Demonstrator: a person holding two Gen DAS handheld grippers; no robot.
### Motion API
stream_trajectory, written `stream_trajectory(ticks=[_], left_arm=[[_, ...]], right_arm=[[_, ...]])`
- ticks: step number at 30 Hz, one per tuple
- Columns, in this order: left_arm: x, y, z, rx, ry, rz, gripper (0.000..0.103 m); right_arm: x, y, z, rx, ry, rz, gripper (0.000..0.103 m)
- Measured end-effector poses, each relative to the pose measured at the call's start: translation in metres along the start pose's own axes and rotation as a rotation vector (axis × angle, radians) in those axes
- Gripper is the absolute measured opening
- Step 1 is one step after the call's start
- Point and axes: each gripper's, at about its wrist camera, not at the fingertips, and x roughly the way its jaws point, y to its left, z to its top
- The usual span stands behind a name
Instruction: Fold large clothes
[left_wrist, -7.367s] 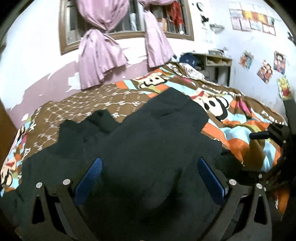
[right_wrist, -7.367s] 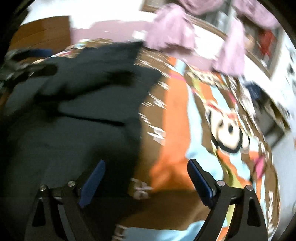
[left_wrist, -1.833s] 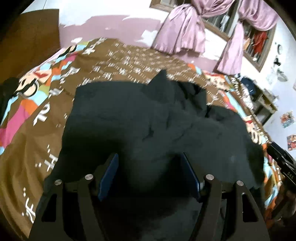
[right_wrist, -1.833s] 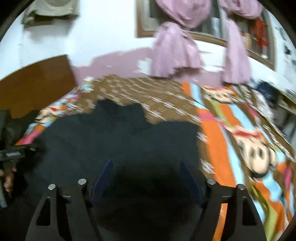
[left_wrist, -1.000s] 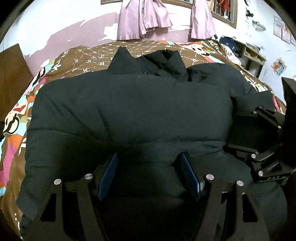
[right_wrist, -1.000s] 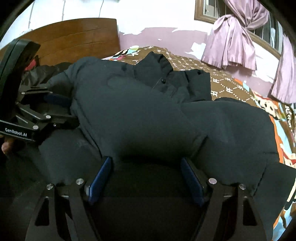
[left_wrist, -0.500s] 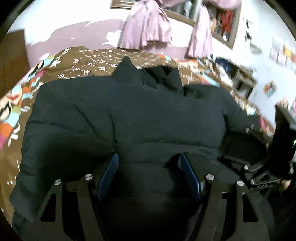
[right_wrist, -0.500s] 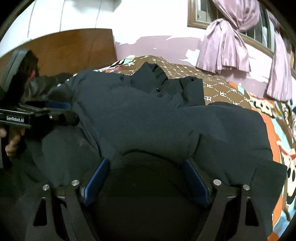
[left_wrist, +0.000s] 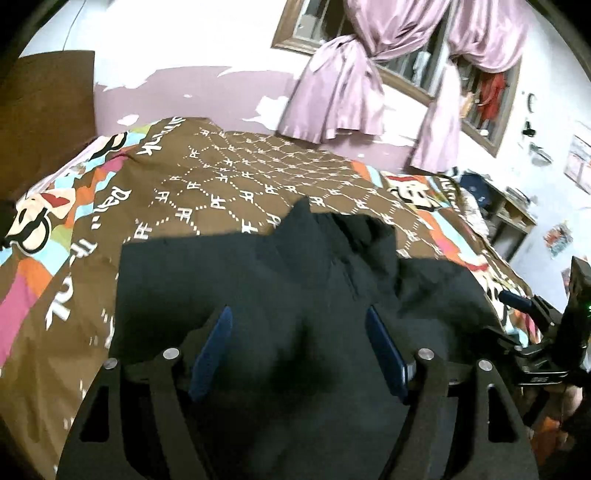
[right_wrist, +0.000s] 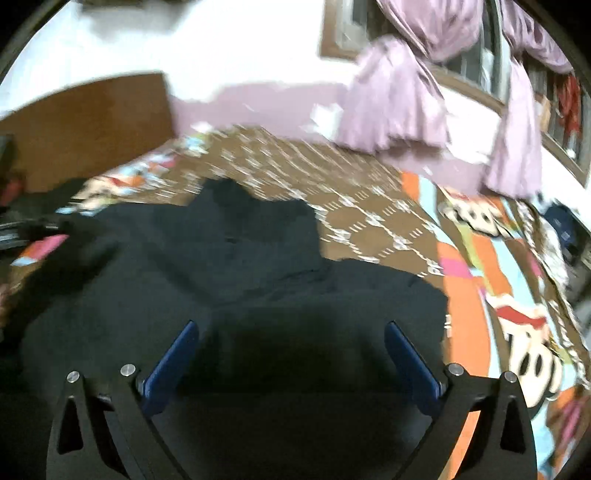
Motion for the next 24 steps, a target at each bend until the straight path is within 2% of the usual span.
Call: stream_trajectory(ticks=[1,2,6,8,10,11,12,13,14,15,16,17,20,24], left_arm=[[0.012,0.001,0.012,-0.014,0.014,0.012,0.069],[0.023,0.003,0.021,-0.027,0.02,0.023,0.069],[0.071,0.018,0.054,-0.12,0.01,0.019,0.069],[0.098,0.024,0.068,-0.168,0.004,0.002,0.069],[0.117,0.029,0.077,-0.167,-0.002,-0.001,0.069],[0.13,0.029,0.079,-0.157,-0.003,0.012,0.069],[0.139,0.029,0.078,-0.148,-0.004,0.015,0.069],[0.147,0.03,0.077,-0.145,0.004,0.018,0.066],[0.155,0.032,0.073,-0.15,0.019,0.028,0.057],[0.158,0.036,0.067,-0.163,0.024,0.024,0.022],[0.159,0.039,0.063,-0.181,0.031,0.016,0.016],[0.155,0.045,0.059,-0.207,0.013,0.012,0.015],[0.133,0.06,0.057,-0.278,-0.026,-0.017,0.009],[0.092,0.057,0.056,-0.24,-0.027,-0.033,0.006]], right_arm=[[0.015,-0.006,0.01,0.043,0.03,-0.036,0.101],[0.026,-0.012,0.018,0.089,0.042,-0.038,0.101],[0.081,-0.039,0.057,0.341,0.017,0.022,0.101],[0.102,-0.047,0.069,0.39,-0.012,0.054,0.101],[0.125,-0.046,0.078,0.384,-0.023,0.099,0.096],[0.137,-0.045,0.08,0.374,-0.009,0.109,0.088],[0.146,-0.043,0.079,0.37,0.003,0.123,0.072],[0.154,-0.041,0.077,0.367,0.019,0.138,0.062],[0.162,-0.04,0.072,0.368,0.043,0.144,0.036],[0.164,-0.04,0.069,0.374,0.013,0.145,0.02],[0.159,-0.041,0.066,0.388,-0.013,0.143,0.02],[0.149,-0.044,0.062,0.403,-0.059,0.148,0.017],[0.118,-0.047,0.054,0.396,-0.121,0.15,0.013],[0.076,-0.042,0.045,0.269,-0.119,0.154,0.01]])
